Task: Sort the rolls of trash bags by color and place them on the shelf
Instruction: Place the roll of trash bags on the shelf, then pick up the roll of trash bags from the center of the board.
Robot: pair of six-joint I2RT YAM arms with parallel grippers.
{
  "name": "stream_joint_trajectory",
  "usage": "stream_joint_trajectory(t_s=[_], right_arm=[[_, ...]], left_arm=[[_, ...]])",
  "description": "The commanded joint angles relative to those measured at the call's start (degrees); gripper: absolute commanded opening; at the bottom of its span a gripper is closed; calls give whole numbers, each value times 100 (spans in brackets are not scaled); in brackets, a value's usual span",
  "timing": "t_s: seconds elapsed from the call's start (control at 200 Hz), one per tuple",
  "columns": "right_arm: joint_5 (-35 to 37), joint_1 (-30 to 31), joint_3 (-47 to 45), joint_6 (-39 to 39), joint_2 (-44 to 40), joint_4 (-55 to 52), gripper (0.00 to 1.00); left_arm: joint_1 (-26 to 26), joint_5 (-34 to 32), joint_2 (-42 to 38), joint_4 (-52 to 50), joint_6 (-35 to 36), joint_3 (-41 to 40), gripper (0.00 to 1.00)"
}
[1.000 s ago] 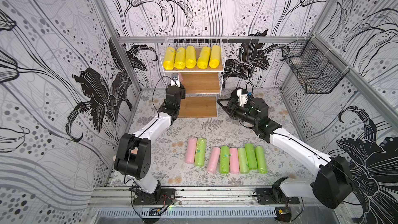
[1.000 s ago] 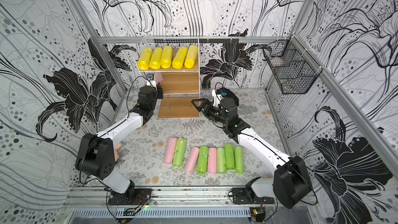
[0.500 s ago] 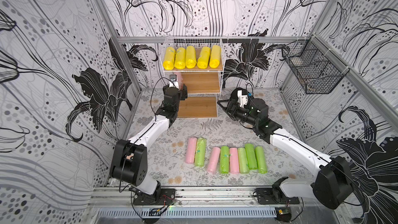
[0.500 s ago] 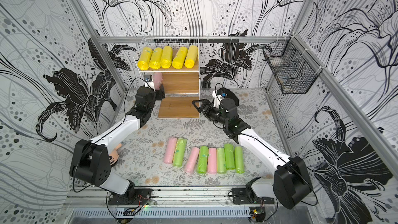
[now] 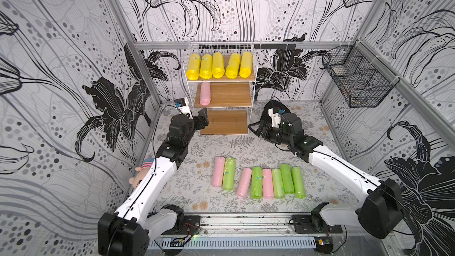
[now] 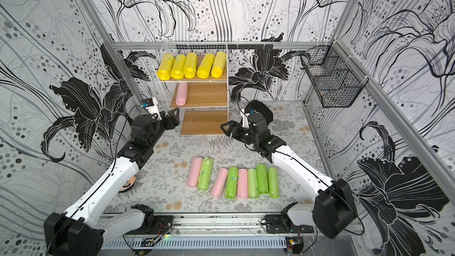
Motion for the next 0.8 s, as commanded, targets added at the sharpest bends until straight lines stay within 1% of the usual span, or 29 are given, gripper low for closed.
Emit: stream_joint_trajectory(t_s=[0.0, 0.12, 0.195, 0.245, 0.3, 0.431, 0.556, 0.651, 0.791], right_arm=[[199, 482, 413, -849, 380, -1157, 85], [544, 1129, 668, -1080, 860, -1543, 82], [770, 1484, 865, -1185, 1169, -1791, 80], [800, 1607, 913, -1196, 1300, -1870, 79], [806, 1621, 842, -1148, 1298, -1840, 79], [1192, 1574, 734, -1253, 1086, -1953, 79], [1202, 1401, 673, -1304, 959, -1981, 79], [1090, 1264, 656, -1304, 932, -1968, 79], [1008, 1182, 629, -1304, 903, -1918, 79]], left_arm=[[-45, 797, -248, -914, -862, -573, 78], [-221, 1090, -548, -1089, -1188, -1173, 76], [-368, 1099, -540, -1449, -1266, -1307, 75], [-505, 1139, -465, -1742, -1306, -1340, 75], [-806, 1008, -385, -2103, -1395, -1403, 74], [-1623, 409, -317, -2713, -1769, -1605, 75], [-2234, -62, -454, -3100, -2113, -1773, 76], [-2430, -100, -456, -3152, -2170, -1957, 76], [-2454, 133, -226, -2866, -2114, -2117, 72]])
